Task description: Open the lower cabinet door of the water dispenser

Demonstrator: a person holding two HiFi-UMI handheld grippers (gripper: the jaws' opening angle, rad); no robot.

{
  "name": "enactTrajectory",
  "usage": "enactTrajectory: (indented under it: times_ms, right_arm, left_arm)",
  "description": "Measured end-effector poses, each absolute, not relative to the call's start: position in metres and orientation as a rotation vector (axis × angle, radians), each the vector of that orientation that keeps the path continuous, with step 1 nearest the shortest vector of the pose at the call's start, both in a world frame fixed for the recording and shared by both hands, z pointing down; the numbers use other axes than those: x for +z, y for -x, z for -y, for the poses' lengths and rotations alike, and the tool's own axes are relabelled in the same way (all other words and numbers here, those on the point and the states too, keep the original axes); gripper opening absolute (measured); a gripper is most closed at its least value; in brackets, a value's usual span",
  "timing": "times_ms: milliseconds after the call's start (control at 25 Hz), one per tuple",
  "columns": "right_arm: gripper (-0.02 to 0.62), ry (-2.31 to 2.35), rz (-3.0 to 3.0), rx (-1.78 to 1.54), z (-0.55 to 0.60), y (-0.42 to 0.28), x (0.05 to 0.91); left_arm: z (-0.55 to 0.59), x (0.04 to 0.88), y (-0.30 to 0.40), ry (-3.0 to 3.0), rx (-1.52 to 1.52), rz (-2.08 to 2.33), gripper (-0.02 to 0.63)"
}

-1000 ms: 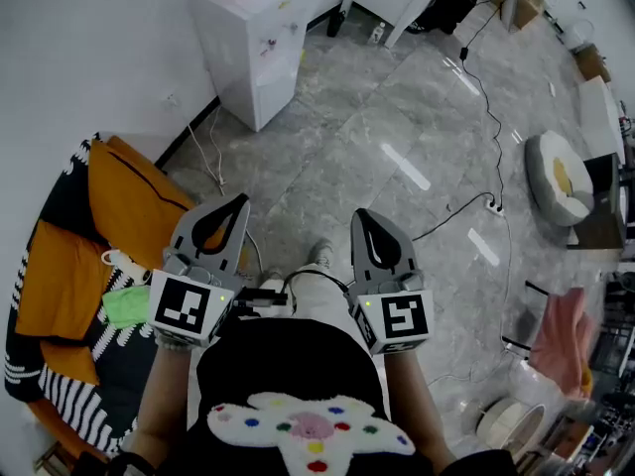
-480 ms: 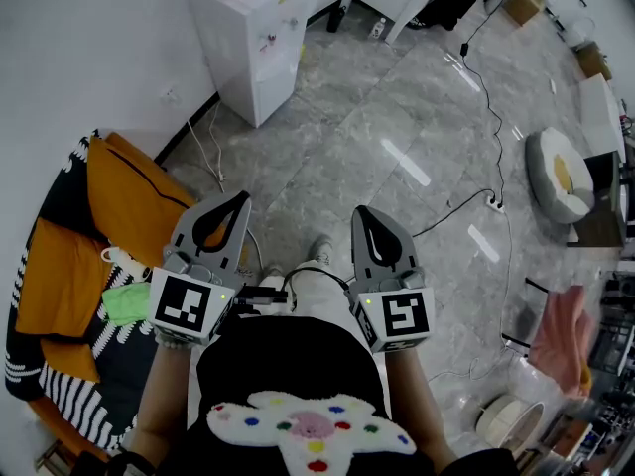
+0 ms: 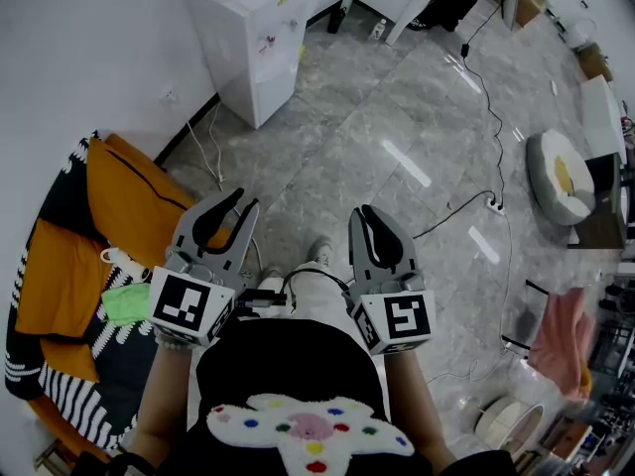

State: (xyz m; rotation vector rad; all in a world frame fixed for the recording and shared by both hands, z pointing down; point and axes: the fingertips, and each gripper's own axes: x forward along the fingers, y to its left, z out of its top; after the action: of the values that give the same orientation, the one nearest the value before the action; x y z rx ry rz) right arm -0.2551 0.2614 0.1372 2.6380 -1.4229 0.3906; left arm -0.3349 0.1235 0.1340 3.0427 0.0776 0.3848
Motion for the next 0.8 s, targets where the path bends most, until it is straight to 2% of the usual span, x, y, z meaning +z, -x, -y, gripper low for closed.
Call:
enactTrajectory:
  times_ms: [40,80,800]
  right_arm:
    - [0.079,-2.64,1.443,0.403,-0.26,0.256,0.138]
    - [0.095,-2.639,1.459,0.411,-0.259,0.256,0.138]
    - [0.095,-2.567,1.546,0.47,-0.269,0.189,0.148]
  left_arm:
    - [-0.125,0.134,0.334,-3.041,0.387,-0.086,0.1]
    - [-0.126,0.134,0.333,-3.043,0.39,-0.09,0.109]
    - [-0.138,0.134,0.268,-3.05,0.406,0.043,0.111]
